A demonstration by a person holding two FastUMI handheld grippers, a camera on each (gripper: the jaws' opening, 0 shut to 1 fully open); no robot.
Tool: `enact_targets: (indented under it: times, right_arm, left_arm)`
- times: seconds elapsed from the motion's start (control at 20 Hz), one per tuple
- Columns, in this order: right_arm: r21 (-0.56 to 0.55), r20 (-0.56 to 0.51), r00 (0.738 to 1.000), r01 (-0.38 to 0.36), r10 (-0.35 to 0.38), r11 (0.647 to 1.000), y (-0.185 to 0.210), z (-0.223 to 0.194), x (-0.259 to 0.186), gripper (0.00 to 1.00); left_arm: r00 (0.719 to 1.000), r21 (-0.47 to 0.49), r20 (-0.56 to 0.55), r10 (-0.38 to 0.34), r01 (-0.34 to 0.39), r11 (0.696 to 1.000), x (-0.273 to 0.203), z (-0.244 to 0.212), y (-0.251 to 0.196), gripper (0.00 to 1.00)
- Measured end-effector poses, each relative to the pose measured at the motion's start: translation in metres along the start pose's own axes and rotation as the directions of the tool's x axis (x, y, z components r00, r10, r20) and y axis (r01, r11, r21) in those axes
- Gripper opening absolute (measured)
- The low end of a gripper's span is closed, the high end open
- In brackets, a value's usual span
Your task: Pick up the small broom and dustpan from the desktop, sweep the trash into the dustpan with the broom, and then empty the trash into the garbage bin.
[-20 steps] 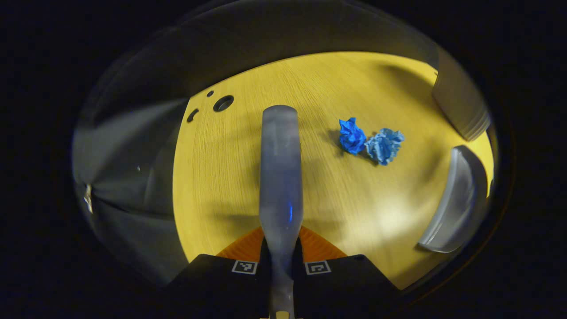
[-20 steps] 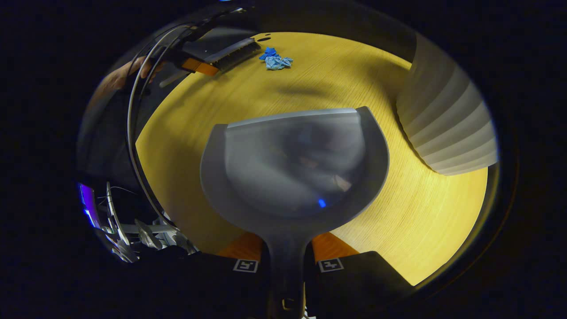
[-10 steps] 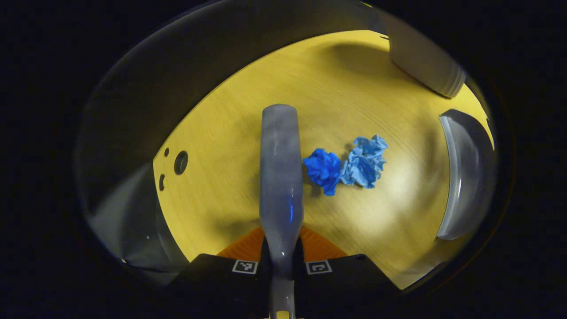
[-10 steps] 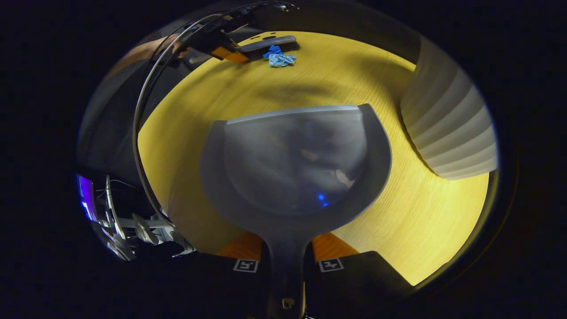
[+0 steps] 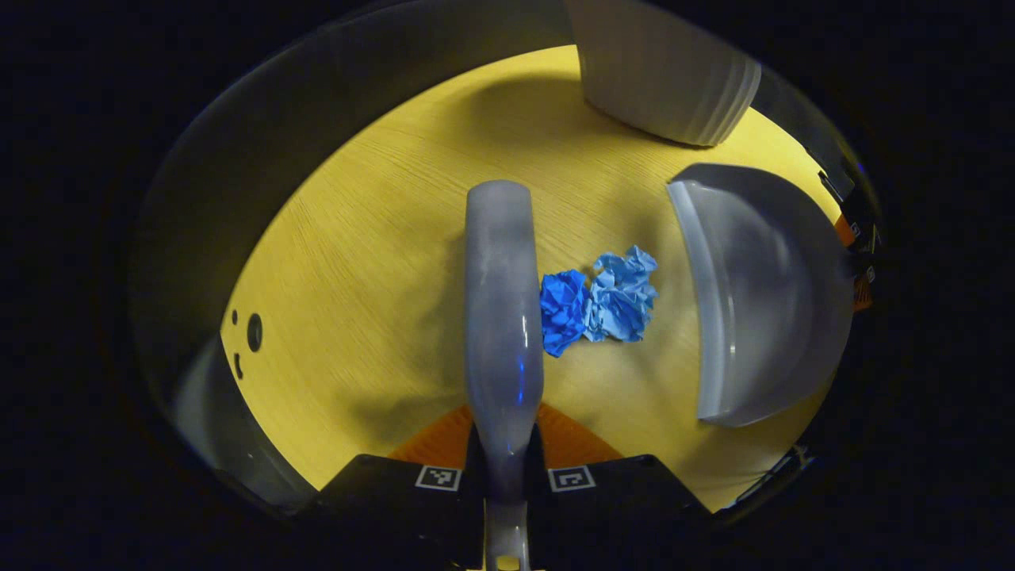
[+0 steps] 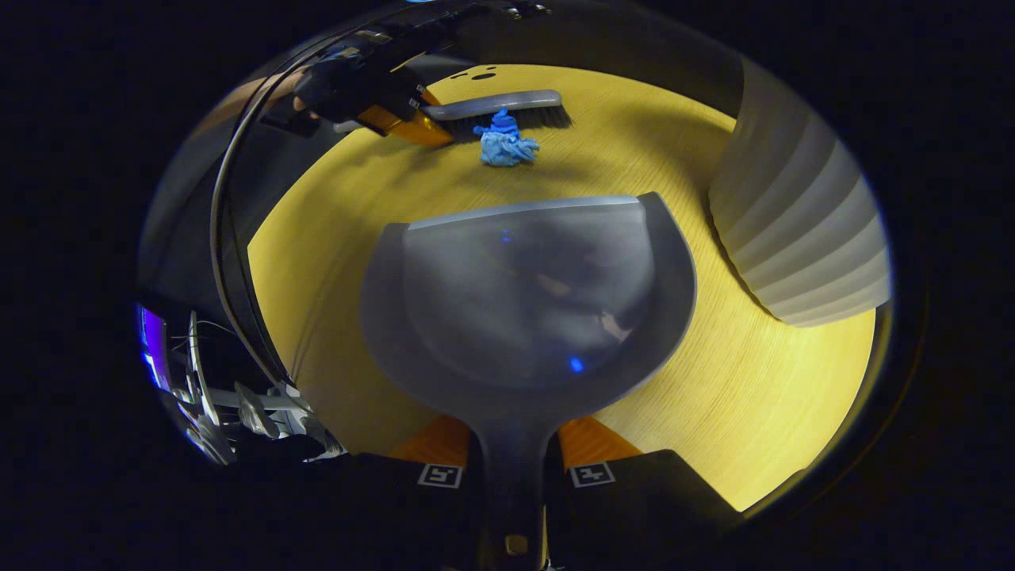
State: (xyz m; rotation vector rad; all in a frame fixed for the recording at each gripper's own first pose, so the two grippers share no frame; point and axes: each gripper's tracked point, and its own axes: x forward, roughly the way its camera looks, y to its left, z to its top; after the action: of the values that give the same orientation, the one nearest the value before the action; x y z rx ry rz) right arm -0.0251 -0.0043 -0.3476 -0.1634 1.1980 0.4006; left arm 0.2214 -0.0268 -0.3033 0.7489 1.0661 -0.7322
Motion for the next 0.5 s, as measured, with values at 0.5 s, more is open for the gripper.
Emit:
enact_targets:
  times: [0.5]
  right_arm:
    - [-0.027, 0.037, 0.999, 0.005, -0.004, 1.0, -0.01, -0.013, -0.008, 0.34]
  left_arm:
    - [0.981, -0.176, -0.029, -0.192, 0.184, 0.967, -0.028, -0.019, -0.119, 0.23]
